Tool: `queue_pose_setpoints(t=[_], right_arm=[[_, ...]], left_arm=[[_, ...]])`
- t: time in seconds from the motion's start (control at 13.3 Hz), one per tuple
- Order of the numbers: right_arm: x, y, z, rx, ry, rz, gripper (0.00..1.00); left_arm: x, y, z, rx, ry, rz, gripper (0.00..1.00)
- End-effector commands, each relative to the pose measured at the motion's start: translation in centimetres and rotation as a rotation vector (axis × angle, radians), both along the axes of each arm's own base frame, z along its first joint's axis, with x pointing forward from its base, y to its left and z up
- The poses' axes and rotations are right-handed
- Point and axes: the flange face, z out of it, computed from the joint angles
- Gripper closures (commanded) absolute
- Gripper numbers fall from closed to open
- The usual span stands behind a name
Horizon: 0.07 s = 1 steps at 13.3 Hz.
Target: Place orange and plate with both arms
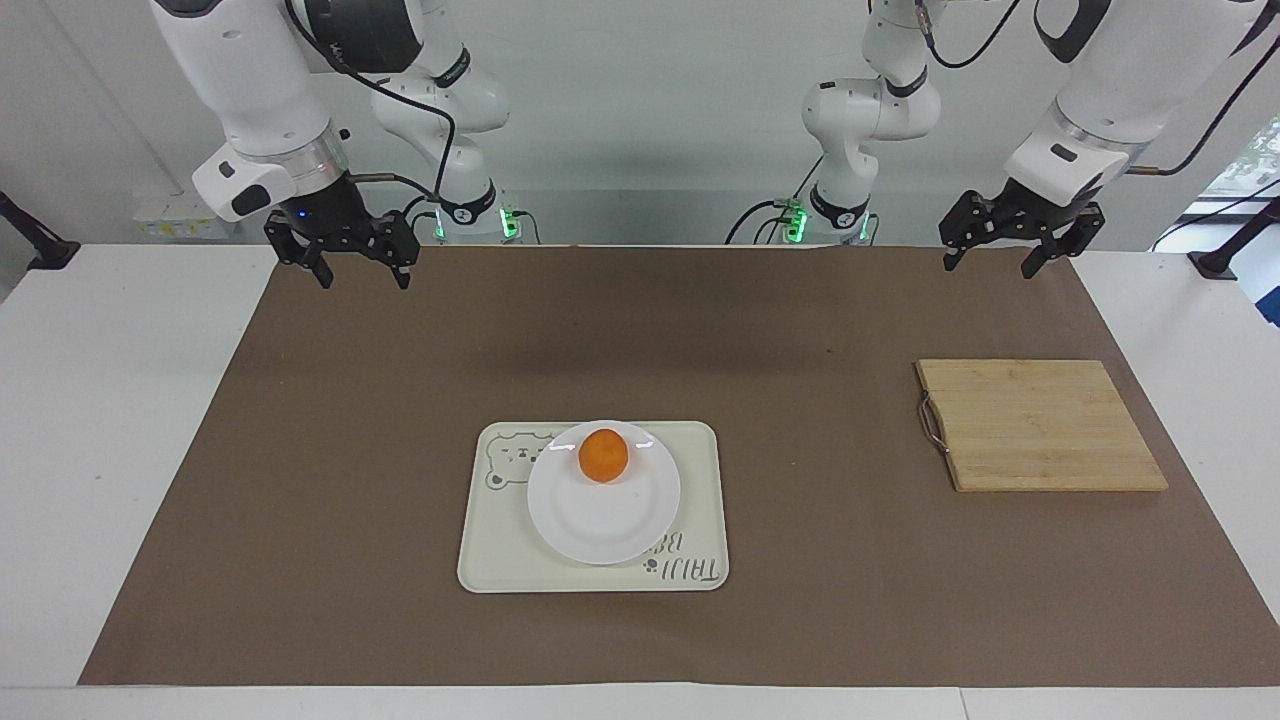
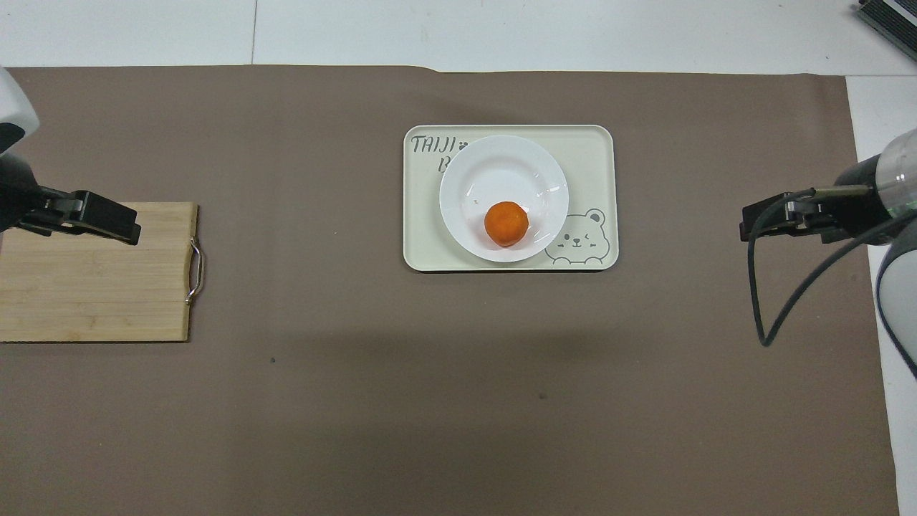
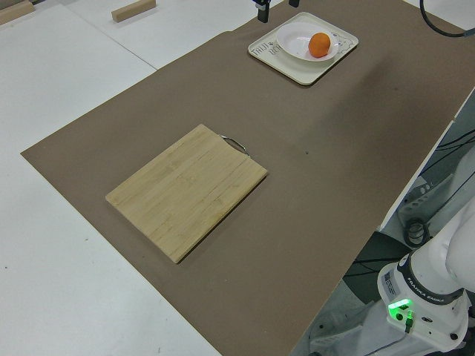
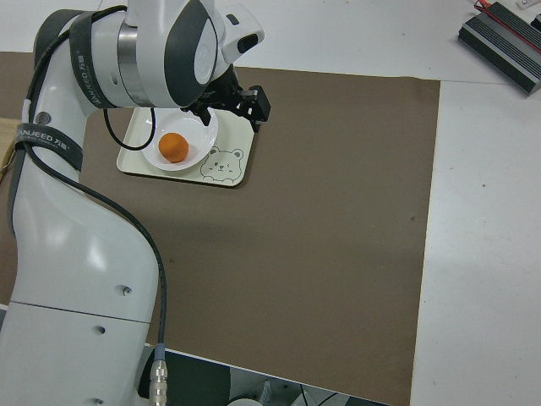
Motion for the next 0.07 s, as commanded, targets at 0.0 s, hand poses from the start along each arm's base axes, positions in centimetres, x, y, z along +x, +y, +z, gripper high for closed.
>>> queue_pose_setpoints(t=[0.0], right_arm=[[-0.50, -0.07, 0.29, 0.016, 0.005, -0.021, 0.00]], left_arm=[[-0.60, -0.05, 0.20, 0.001, 0.004, 0.005, 0.00]])
